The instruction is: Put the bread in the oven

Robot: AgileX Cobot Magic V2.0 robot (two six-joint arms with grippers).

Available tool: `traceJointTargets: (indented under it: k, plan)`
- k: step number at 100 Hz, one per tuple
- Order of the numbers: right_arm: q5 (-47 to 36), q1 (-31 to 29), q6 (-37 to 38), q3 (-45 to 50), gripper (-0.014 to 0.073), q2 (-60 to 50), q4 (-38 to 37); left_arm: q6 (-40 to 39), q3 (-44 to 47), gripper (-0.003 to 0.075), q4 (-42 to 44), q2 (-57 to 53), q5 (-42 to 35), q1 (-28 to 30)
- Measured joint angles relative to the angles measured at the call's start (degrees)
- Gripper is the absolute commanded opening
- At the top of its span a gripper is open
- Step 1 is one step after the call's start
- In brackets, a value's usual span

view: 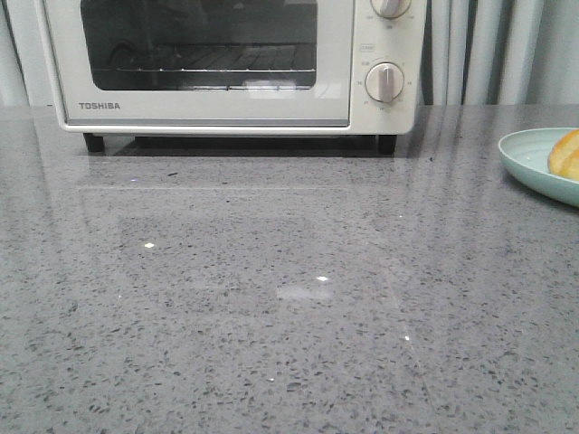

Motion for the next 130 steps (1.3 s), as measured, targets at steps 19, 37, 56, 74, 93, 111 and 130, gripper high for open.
traceJointTargets:
  k: [19, 37, 56, 74, 93, 111, 130]
  plan:
    - [22.1, 0.0, 2.4, -8.4, -0.0075, 0.0, 0.0, -0.3, -5.3, -0.0021, 3.6, 1.3, 2.7, -3.6]
    - [30.7, 0.0, 0.5, -18.3, -0.0075, 1.3, 0.0, -0.4, -10.3, -0.0022, 7.2, 6.9, 2.9, -7.6]
    - [40.2, 0.4, -1.3, -28.2, -0.0075, 10.5, 0.0, -0.4, -18.1, -0.0022, 8.4, 15.7, 3.1, -10.5]
    - [44.6, 4.2, -8.9, -37.7, -0.0075, 21.3, 1.6, -0.5, -26.6, -0.0022, 11.9, 26.9, 3.1, -11.7]
    - [48.3, 9.9, -10.0, -45.6, -0.0075, 32.6, 2.2, -0.5, -34.7, -0.0022, 13.4, 39.3, 3.2, -14.1]
    - [52.6, 13.1, -10.0, -51.4, -0.0075, 41.0, 2.2, -0.5, -41.7, -0.0022, 13.6, 50.6, 3.4, -16.6]
    - [55.6, 13.6, -11.0, -56.0, -0.0075, 45.6, 2.2, -0.5, -47.3, -0.0021, 13.7, 60.4, 3.7, -17.8]
